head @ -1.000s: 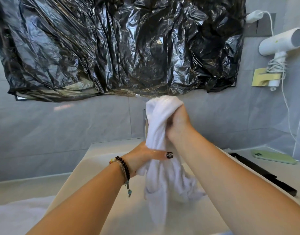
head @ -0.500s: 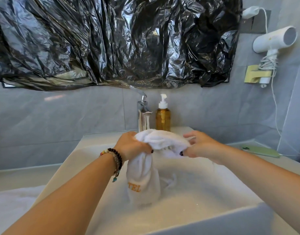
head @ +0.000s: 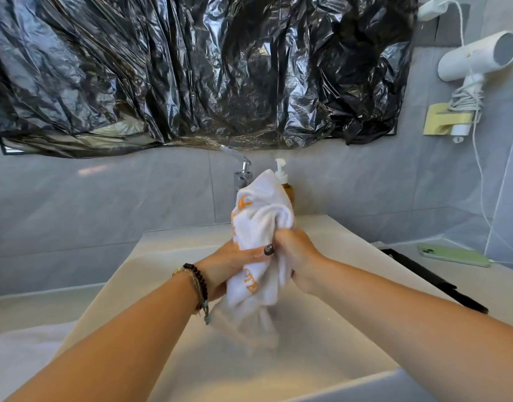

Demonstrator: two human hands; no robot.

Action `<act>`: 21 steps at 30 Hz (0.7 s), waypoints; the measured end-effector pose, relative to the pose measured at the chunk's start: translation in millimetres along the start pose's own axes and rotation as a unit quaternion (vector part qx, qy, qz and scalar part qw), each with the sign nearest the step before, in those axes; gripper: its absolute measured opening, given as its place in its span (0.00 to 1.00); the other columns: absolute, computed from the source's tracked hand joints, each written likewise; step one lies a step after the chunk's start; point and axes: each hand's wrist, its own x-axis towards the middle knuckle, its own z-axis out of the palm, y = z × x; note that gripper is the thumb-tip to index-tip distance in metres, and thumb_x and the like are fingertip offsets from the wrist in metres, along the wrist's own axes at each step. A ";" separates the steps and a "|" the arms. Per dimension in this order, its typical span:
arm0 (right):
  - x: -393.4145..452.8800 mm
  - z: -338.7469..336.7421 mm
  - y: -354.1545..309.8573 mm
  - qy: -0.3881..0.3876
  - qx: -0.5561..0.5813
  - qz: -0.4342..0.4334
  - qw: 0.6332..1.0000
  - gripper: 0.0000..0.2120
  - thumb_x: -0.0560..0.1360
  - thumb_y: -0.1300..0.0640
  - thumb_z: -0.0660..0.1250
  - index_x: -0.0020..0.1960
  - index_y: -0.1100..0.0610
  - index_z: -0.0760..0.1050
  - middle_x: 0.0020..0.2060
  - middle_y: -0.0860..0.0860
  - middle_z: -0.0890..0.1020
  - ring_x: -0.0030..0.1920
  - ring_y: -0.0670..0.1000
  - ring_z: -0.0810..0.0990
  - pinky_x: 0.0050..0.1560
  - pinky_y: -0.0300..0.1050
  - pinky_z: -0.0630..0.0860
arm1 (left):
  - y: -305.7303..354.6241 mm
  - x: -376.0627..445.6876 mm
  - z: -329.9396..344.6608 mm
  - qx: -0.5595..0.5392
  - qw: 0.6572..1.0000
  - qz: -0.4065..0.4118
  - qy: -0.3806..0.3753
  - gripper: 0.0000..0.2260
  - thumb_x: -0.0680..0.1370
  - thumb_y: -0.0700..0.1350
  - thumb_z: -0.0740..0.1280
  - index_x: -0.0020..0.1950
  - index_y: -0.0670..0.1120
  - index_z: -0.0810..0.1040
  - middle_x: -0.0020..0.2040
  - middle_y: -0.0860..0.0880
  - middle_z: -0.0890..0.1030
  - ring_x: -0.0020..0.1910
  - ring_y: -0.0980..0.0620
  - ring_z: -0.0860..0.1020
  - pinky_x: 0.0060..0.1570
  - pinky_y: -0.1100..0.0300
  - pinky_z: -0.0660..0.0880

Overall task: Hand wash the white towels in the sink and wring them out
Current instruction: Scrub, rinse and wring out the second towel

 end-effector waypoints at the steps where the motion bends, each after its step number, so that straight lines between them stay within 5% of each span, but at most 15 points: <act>1: 3.6 8.9 5.2 0.003 0.011 0.014 1.000 0.26 0.54 0.55 0.67 0.52 0.59 0.80 0.45 0.58 0.85 0.45 0.57 0.85 0.46 0.54 0.82 | -3.5 0.5 1.1 -0.008 1.000 -0.016 0.000 0.41 0.50 0.57 0.85 0.59 0.44 0.79 0.52 0.41 0.84 0.48 0.48 0.84 0.46 0.56 0.81; 4: 16.9 17.2 27.0 -0.017 0.007 0.047 0.999 0.38 0.49 0.48 0.65 0.59 0.56 0.76 0.51 0.57 0.83 0.48 0.58 0.84 0.51 0.58 0.81 | -14.3 -2.8 -2.4 -0.046 0.996 -0.070 -0.005 0.44 0.46 0.56 0.86 0.59 0.43 0.80 0.52 0.39 0.84 0.47 0.46 0.84 0.45 0.55 0.82; 6: 3.9 16.5 21.6 -0.060 -0.008 0.062 0.996 0.35 0.54 0.53 0.67 0.62 0.56 0.73 0.53 0.58 0.82 0.49 0.57 0.84 0.51 0.54 0.81 | -18.0 -1.6 -6.9 -0.027 0.996 -0.079 -0.017 0.39 0.53 0.52 0.85 0.61 0.40 0.78 0.53 0.38 0.82 0.48 0.46 0.83 0.51 0.53 0.80; 9: -13.9 -8.5 4.0 -0.183 -0.040 -0.008 0.982 0.31 0.63 0.64 0.66 0.66 0.54 0.70 0.53 0.58 0.81 0.54 0.55 0.81 0.51 0.52 0.76 | -16.4 4.9 -13.8 0.087 0.996 -0.034 -0.008 0.28 0.61 0.50 0.75 0.56 0.37 0.78 0.51 0.42 0.79 0.51 0.52 0.78 0.57 0.52 0.76; 12: -25.1 -49.3 -19.7 -0.278 -0.108 -0.118 0.947 0.46 0.66 0.70 0.69 0.75 0.41 0.56 0.66 0.50 0.74 0.63 0.49 0.76 0.59 0.49 0.75 | -20.0 9.7 -21.4 0.097 0.995 -0.027 0.002 0.22 0.58 0.48 0.73 0.50 0.43 0.78 0.44 0.49 0.80 0.46 0.57 0.77 0.48 0.64 0.74; 15: -21.7 -66.0 -23.1 -0.279 -0.416 -0.251 0.828 0.58 0.65 0.64 0.77 0.72 0.32 0.39 0.74 0.34 0.50 0.74 0.36 0.52 0.74 0.34 0.57 | -23.8 11.9 -18.3 0.095 0.993 -0.066 -0.030 0.13 0.66 0.43 0.74 0.48 0.45 0.78 0.40 0.52 0.81 0.43 0.57 0.78 0.46 0.66 0.74; 17: -13.2 -58.8 -12.4 -0.256 -0.532 -0.349 0.728 0.61 0.62 0.53 0.81 0.72 0.34 0.36 0.73 0.33 0.38 0.75 0.39 0.40 0.74 0.33 0.49 | -27.2 16.3 -15.8 0.136 0.984 -0.108 -0.035 0.08 0.77 0.34 0.69 0.46 0.47 0.75 0.36 0.58 0.82 0.41 0.60 0.79 0.44 0.71 0.74; 19: -0.6 -49.1 1.1 -0.233 -0.550 -0.437 0.672 0.60 0.62 0.45 0.81 0.77 0.44 0.41 0.77 0.45 0.38 0.78 0.47 0.41 0.76 0.46 0.56 | -27.7 16.0 -14.3 0.160 0.975 -0.144 -0.056 0.11 0.79 0.33 0.65 0.47 0.49 0.73 0.42 0.57 0.81 0.42 0.65 0.79 0.45 0.73 0.73; 21: 9.6 -40.4 6.0 -0.257 -0.551 -0.476 0.635 0.55 0.64 0.44 0.80 0.78 0.53 0.49 0.79 0.51 0.45 0.78 0.50 0.47 0.75 0.46 0.58 | -30.2 11.8 -14.5 0.155 0.970 -0.163 -0.094 0.10 0.74 0.44 0.74 0.51 0.49 0.74 0.48 0.53 0.79 0.49 0.64 0.79 0.54 0.71 0.72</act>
